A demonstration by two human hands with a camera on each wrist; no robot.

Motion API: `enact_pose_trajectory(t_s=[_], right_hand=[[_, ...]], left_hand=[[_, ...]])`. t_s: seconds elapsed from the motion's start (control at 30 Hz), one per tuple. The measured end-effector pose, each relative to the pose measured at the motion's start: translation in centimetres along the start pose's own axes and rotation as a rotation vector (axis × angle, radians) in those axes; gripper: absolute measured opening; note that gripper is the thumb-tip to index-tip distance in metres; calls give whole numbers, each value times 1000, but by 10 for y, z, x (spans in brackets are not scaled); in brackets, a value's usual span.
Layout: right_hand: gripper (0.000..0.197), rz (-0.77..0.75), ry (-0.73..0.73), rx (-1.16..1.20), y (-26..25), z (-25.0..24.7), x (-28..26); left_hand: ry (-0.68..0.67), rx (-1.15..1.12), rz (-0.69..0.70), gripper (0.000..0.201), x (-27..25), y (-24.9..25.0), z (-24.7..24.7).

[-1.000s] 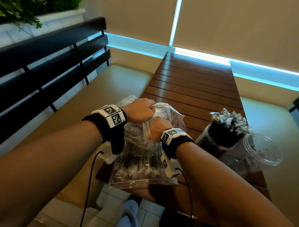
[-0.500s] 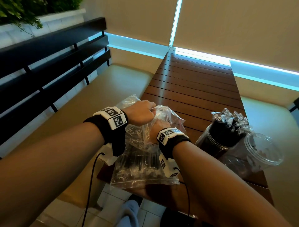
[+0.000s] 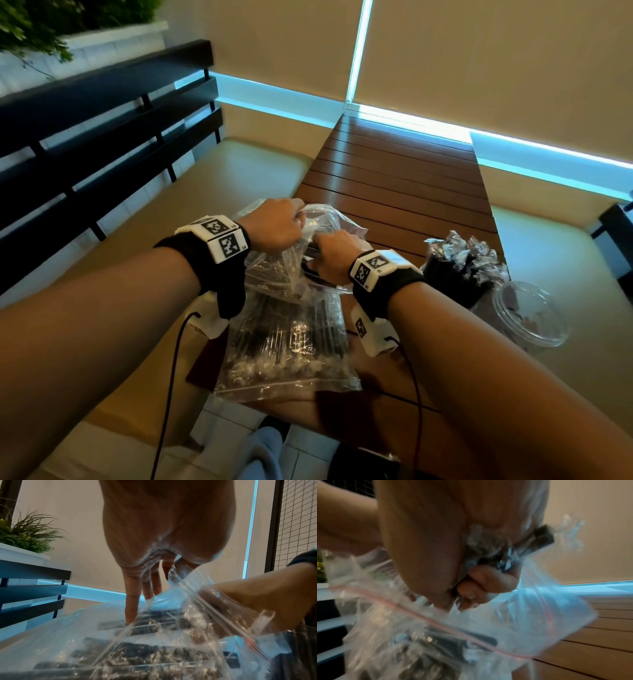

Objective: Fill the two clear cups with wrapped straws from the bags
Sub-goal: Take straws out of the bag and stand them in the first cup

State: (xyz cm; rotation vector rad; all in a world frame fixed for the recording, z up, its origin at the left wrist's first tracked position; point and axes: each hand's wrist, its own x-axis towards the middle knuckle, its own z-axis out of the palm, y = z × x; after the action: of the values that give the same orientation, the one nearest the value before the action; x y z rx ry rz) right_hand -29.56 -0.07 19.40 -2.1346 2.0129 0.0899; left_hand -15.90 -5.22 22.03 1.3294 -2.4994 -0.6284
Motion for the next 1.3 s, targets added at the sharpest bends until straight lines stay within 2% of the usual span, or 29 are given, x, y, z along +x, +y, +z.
enact_pose_trajectory(t_s=[0.07,0.2,0.37,0.6,0.7,0.87,1.0,1.13,1.3], right_hand=[[24,-10,-12,-5,9,-6,0],[10,-15,-21,-8,23,-12,1],[19,51,38,-17,31,-10,0],[15,25,151,-69,27,-8,9],[11,6,121,-62,21,-9,10],[25,-22,68,-80,16,-7,14],[20,-58,156,-117,15,-6,16],[14,-36,165,-139,14,-6,14],[22,3,99,-111,15,0,18]], left_hand=[[8,1,-15,15,1,0,0],[0,-18,-18,17,4,3,2],[-3,-11,5,15,5,6,3],[-18,-49,-11,17,6,5,6],[-31,-64,-7,15,6,4,6],[-31,-60,1,14,5,2,4],[-48,-57,-3,13,4,0,3],[-51,-55,-1,14,4,1,2],[-57,-46,-5,14,2,-1,2]])
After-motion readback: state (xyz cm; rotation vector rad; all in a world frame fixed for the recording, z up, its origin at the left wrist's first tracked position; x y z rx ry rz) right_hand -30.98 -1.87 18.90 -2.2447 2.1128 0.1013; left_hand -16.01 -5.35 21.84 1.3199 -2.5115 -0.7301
